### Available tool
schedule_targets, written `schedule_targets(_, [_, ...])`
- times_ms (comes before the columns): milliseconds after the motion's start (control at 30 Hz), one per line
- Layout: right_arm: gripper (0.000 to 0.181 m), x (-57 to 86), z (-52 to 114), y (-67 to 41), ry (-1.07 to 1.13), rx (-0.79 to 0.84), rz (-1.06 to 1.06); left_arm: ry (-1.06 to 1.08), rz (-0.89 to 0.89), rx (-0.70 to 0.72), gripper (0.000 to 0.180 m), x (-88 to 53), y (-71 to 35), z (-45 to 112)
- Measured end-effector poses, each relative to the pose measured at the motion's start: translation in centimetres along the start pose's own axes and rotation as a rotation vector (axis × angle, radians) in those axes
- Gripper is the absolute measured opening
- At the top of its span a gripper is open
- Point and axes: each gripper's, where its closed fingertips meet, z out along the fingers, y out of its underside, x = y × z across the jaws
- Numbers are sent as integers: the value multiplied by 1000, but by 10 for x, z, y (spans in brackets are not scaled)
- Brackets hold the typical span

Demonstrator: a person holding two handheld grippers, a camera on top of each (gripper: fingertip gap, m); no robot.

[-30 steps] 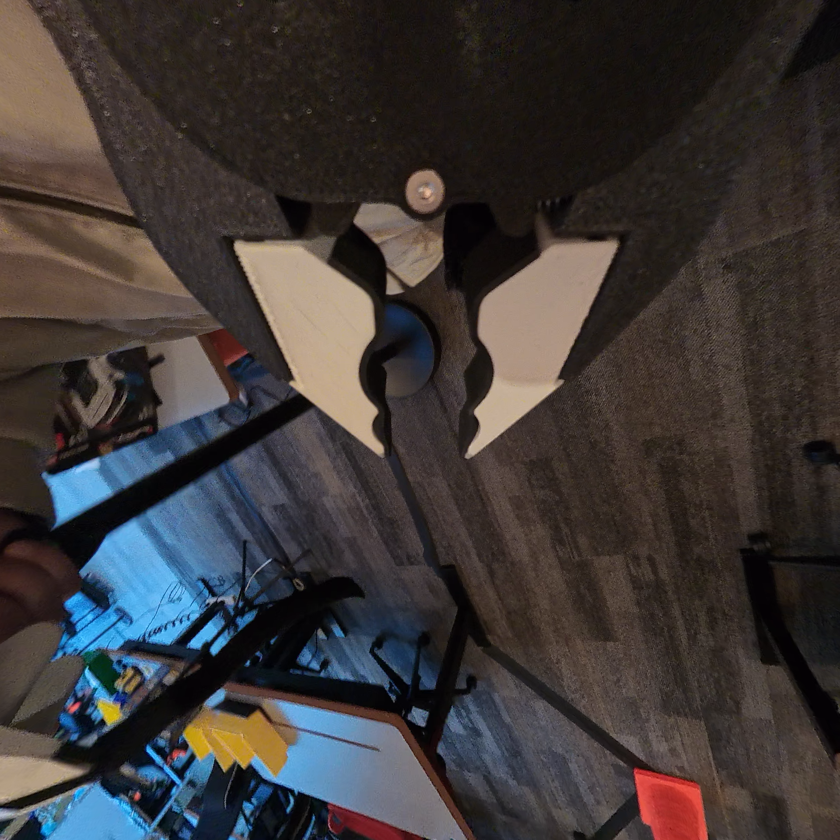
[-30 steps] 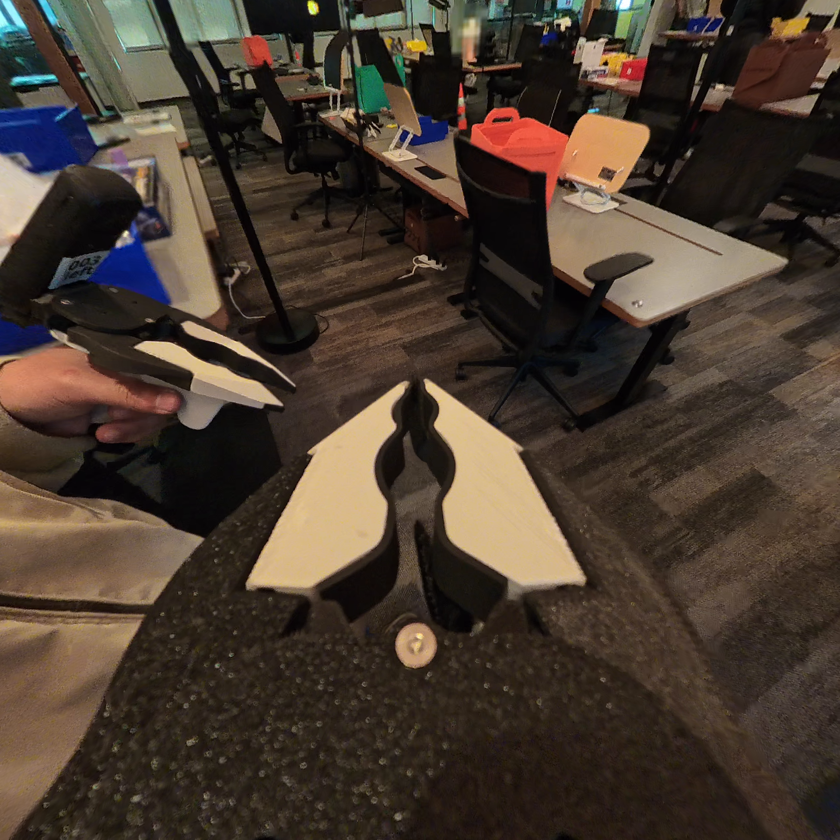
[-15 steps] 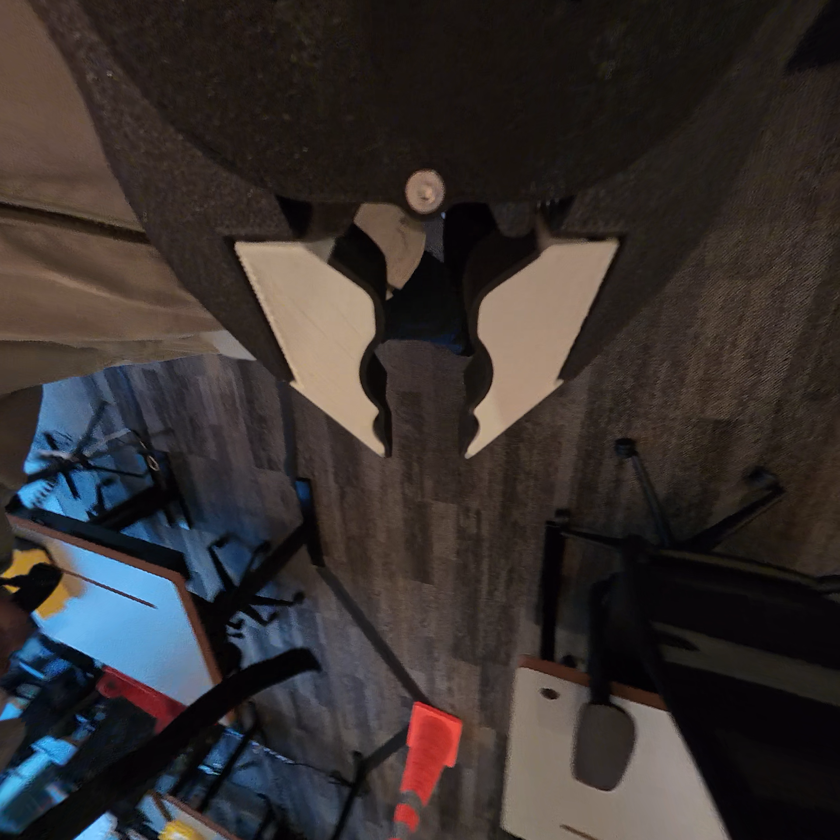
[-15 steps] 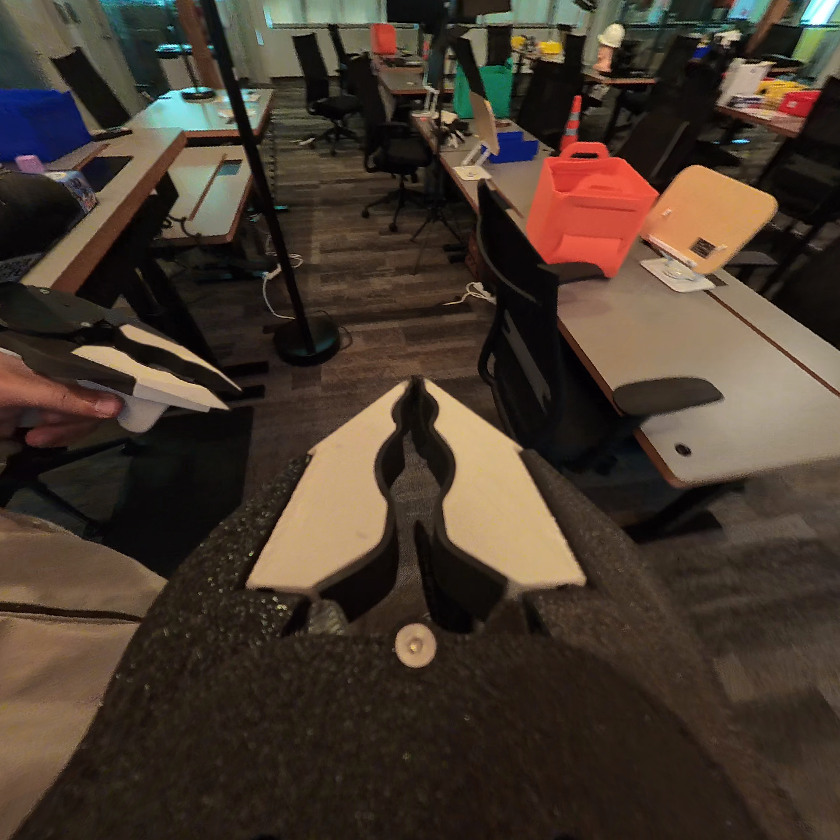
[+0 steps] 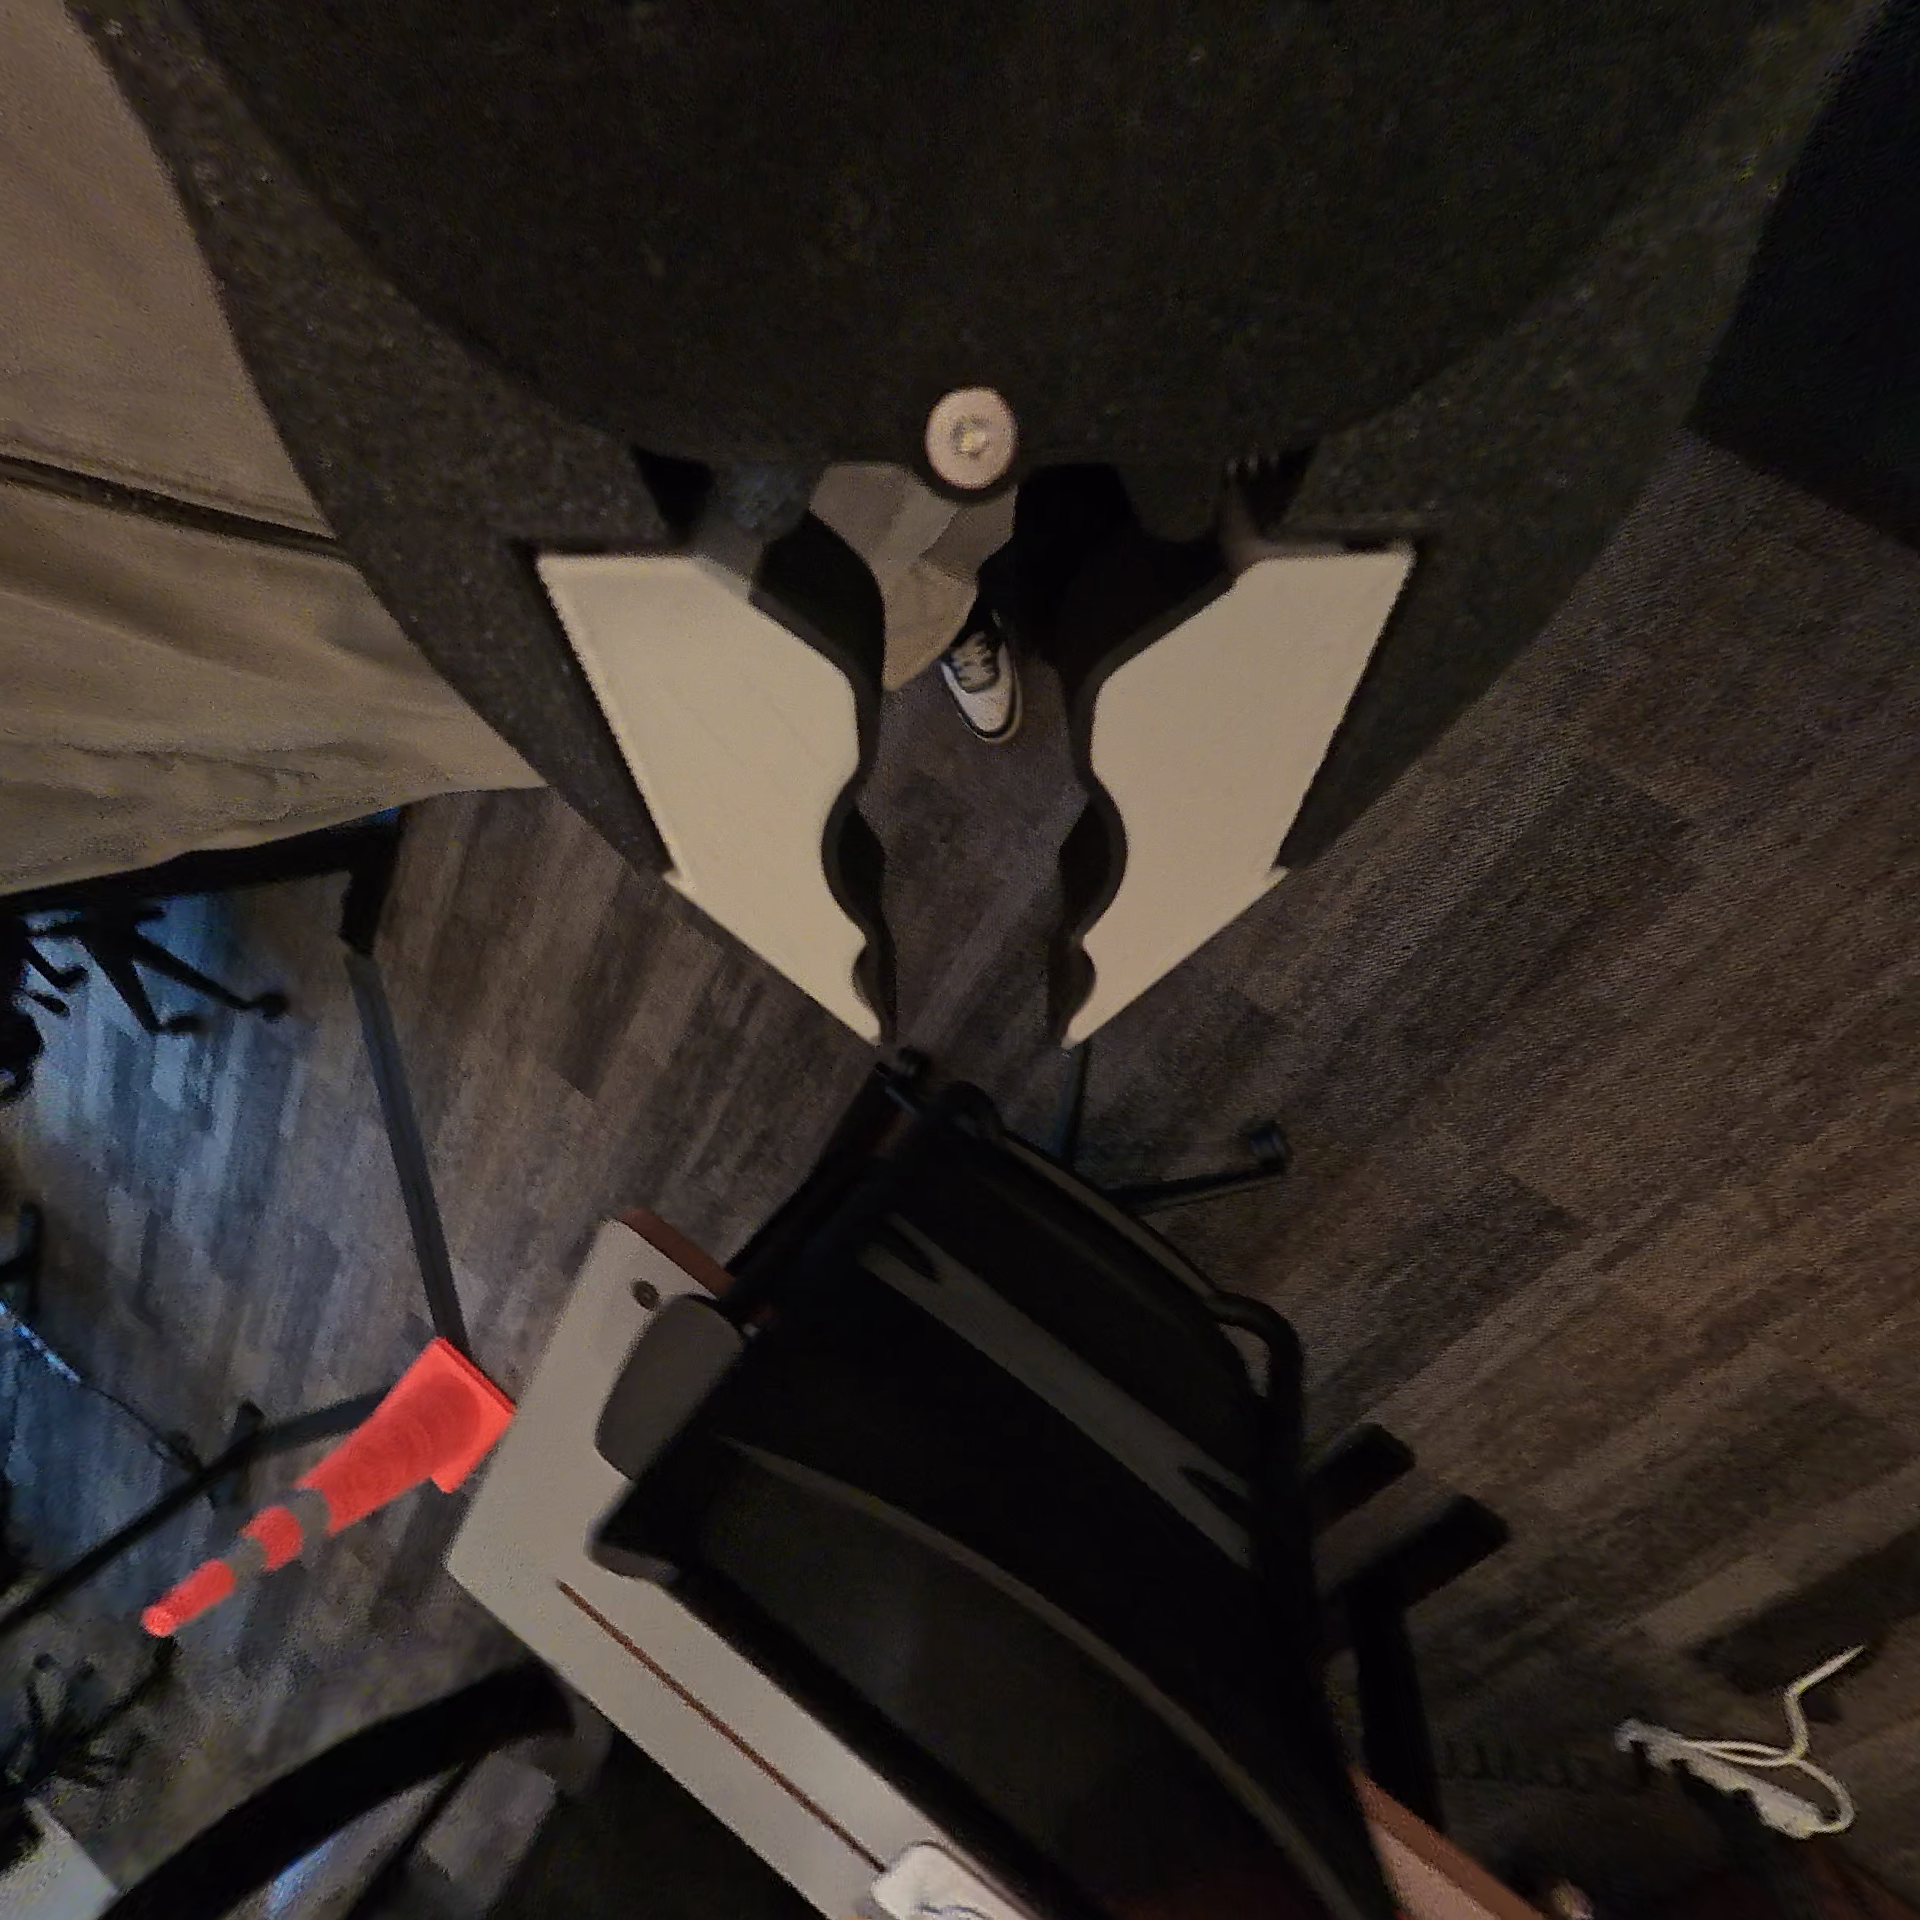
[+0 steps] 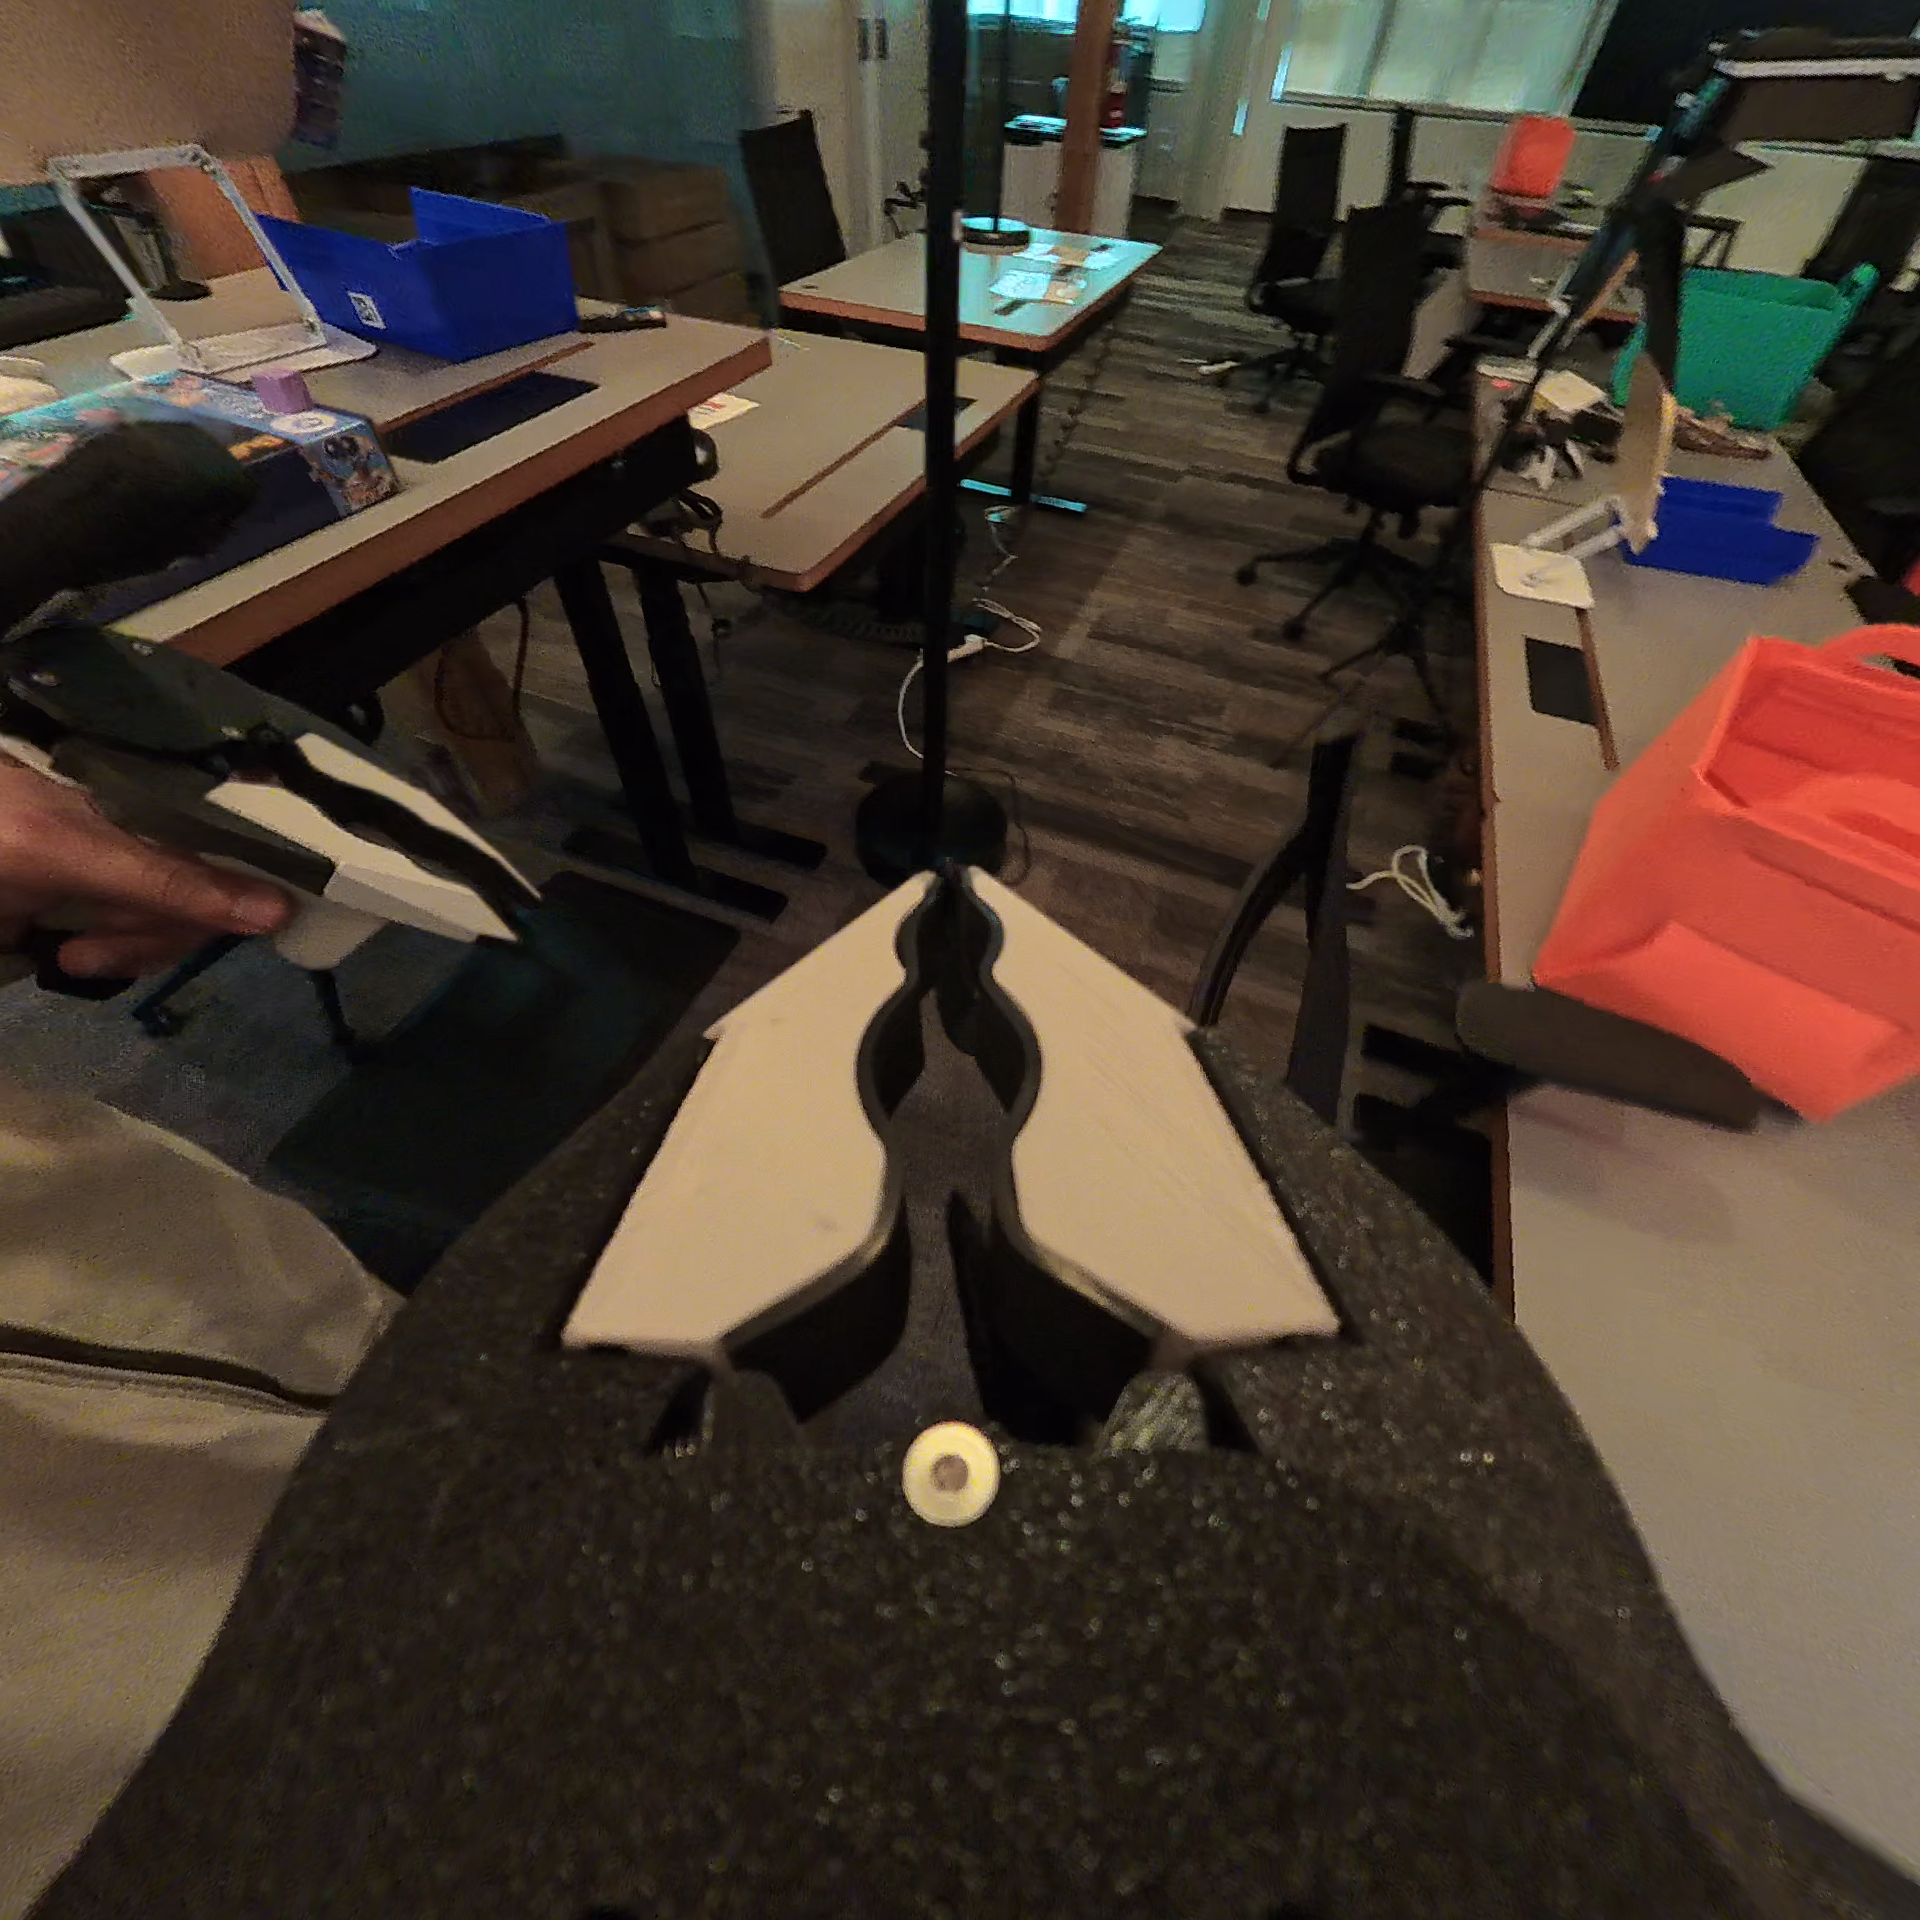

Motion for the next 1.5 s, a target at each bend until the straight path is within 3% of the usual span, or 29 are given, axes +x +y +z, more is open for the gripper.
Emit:
schedule_targets(267, [1, 71, 205, -53, -108, 58, -3, -106, -67, 85, 28, -171, -85, 57])
schedule_targets(700, [1, 152, 527, -160, -269, 8, -53, -243, -231, 214, 28, -466, -265, 57])
schedule_targets(1033, [1, 283, 784, -208, -346, 57, -76, -257, -235, 187, 28, -667, -405, 175])
schedule_targets(1300, [1, 420, 965, -274, -376, 14, -66, -301, -157, 128, 29, -820, -572, 248])
schedule_targets(1500, [1, 499, 1101, -308, -359, -7, -76, -272, -199, 140, 28, -938, -657, 297])
